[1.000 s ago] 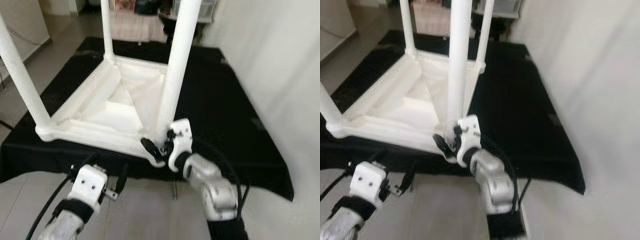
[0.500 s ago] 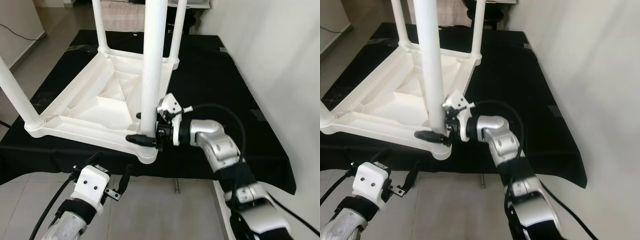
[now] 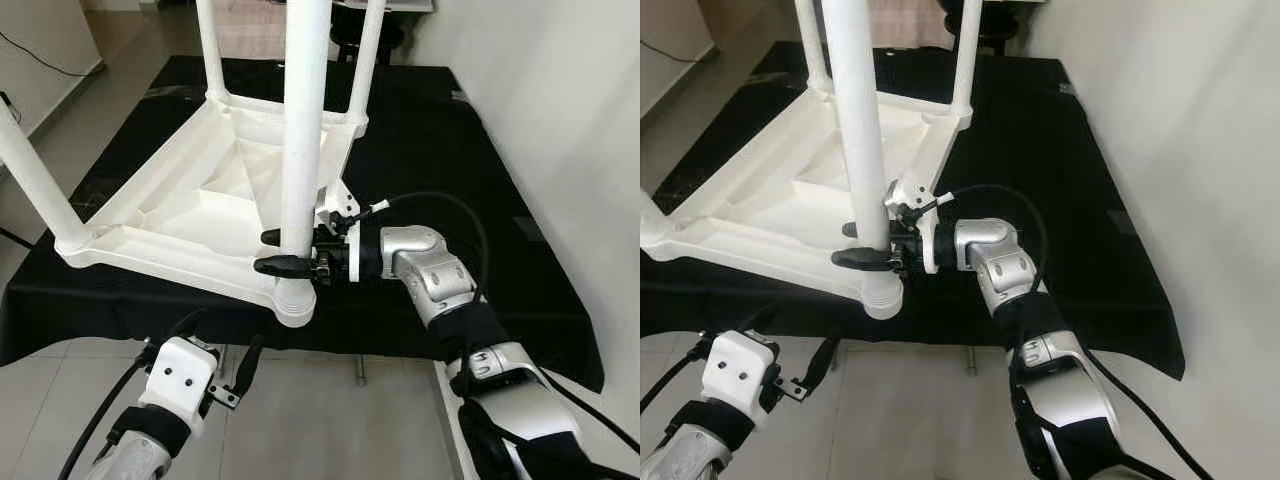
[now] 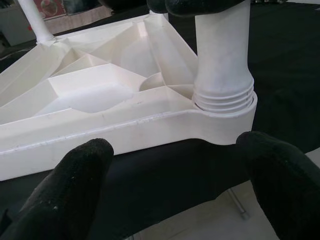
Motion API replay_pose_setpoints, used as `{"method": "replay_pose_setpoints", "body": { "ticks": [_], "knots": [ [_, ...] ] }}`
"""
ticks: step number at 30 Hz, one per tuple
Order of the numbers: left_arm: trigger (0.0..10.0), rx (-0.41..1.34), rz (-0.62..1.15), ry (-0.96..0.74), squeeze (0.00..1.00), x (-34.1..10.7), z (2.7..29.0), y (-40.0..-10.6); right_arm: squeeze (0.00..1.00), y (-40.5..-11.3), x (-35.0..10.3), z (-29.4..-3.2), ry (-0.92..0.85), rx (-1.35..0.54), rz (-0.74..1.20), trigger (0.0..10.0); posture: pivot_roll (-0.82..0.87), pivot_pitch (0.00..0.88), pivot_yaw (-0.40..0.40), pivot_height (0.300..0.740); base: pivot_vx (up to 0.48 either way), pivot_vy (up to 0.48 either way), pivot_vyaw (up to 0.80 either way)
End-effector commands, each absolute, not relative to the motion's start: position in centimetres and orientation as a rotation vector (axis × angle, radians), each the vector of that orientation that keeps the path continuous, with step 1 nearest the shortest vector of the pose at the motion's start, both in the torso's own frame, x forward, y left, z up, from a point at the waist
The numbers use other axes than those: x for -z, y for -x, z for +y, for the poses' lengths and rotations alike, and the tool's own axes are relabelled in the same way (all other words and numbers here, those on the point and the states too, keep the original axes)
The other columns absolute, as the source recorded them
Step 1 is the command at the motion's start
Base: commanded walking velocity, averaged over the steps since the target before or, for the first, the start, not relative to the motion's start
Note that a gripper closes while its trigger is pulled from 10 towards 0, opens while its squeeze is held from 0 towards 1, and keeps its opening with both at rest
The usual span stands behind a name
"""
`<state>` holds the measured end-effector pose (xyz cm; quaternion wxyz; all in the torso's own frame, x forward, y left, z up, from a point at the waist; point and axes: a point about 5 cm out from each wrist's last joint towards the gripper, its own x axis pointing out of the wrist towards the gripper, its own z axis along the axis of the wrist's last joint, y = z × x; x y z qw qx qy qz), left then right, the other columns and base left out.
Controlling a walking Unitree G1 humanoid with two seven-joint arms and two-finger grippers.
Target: Building children table
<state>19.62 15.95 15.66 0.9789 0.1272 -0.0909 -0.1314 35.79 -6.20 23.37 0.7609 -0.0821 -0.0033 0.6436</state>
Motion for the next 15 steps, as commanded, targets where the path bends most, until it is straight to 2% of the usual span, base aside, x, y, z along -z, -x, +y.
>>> {"method": "replay_pose_setpoints", "body": {
  "ticks": [1, 2, 3, 4, 5, 6, 7, 8, 10, 12, 14, 15],
  "knots": [
    [10.0, 0.281, -0.174, -0.258, 0.0, -15.7, 15.9, -19.3, 0.0, -35.9, -22.7, -6.9, 0.132, -1.385, 0.014, 0.0, 0.05, 0.213, -0.077, 0.74, 0.0, 0.0, 0.0],
    [10.0, 0.282, -0.173, -0.259, 0.0, -15.7, 16.0, -19.4, 0.0, -36.1, -22.2, -7.7, 0.119, -1.3, 0.024, 0.0, 0.04, 0.215, -0.081, 0.74, 0.0, 0.0, 0.0],
    [10.0, 0.28, -0.172, -0.26, 0.0, -15.7, 16.1, -19.4, 0.0, -36.2, -20.9, -8.4, 0.109, -1.103, 0.052, 0.0, 0.02, 0.212, -0.077, 0.74, 0.0, 0.0, 0.0],
    [10.0, 0.279, -0.171, -0.262, 0.0, -15.6, 16.3, -19.4, 0.0, -36.3, -19.8, -9.1, 0.107, -0.88, 0.073, 0.0, 0.01, 0.211, -0.073, 0.74, 0.0, 0.0, 0.0],
    [10.0, 0.277, -0.169, -0.263, 0.0, -15.6, 16.4, -19.5, 0.0, -36.1, -18.3, -10.5, 0.1, -0.501, 0.127, 0.0, 0.0, 0.205, -0.068, 0.74, 0.0, 0.0, 0.0],
    [10.0, 0.277, -0.169, -0.263, 0.0, -15.6, 16.4, -19.5, 0.0, -36.1, -18.3, -10.5, 0.1, -0.501, 0.127, 0.0, 0.0, 0.205, -0.068, 0.74, 0.0, 0.0, 0.0],
    [10.0, 0.277, -0.168, -0.264, 0.0, -15.6, 16.5, -19.6, 0.0, -34.4, -17.0, -10.9, 0.093, -0.326, 0.166, 0.0, 0.0, 0.203, -0.066, 0.74, 0.0, 0.0, 0.0],
    [10.0, 0.279, -0.168, -0.264, 0.0, -15.6, 16.6, -19.8, 0.0, -33.0, -16.5, -10.5, 0.08, -0.283, 0.176, 0.0, 0.0, 0.197, -0.053, 0.74, 0.0, 0.0, 0.0],
    [10.0, 0.279, -0.168, -0.264, 0.0, -15.6, 16.6, -19.8, 0.0, -33.0, -16.5, -10.5, 0.08, -0.283, 0.176, 0.0, 0.0, 0.197, -0.053, 0.74, 0.0, 0.0, 0.0],
    [10.0, 0.289, -0.164, -0.267, 0.0, -15.3, 16.6, -20.2, 0.0, -31.9, -16.4, -8.0, 0.046, -0.333, 0.146, 0.0, 0.0, 0.163, -0.039, 0.74, 0.0, 0.0, 0.0],
    [10.0, 0.292, -0.162, -0.267, 0.0, -15.3, 16.6, -20.3, 0.0, -32.0, -16.5, -7.1, 0.039, -0.352, 0.134, 0.0, 0.0, 0.163, -0.039, 0.74, 0.0, 0.0, 0.0],
    [10.0, 0.295, -0.16, -0.268, 0.0, -15.1, 16.6, -20.4, 0.0, -32.4, -16.4, -6.1, 0.03, -0.39, 0.14, 0.7, 0.02, 0.155, -0.047, 0.74, 0.0, 0.0, 0.0]
  ]
}}
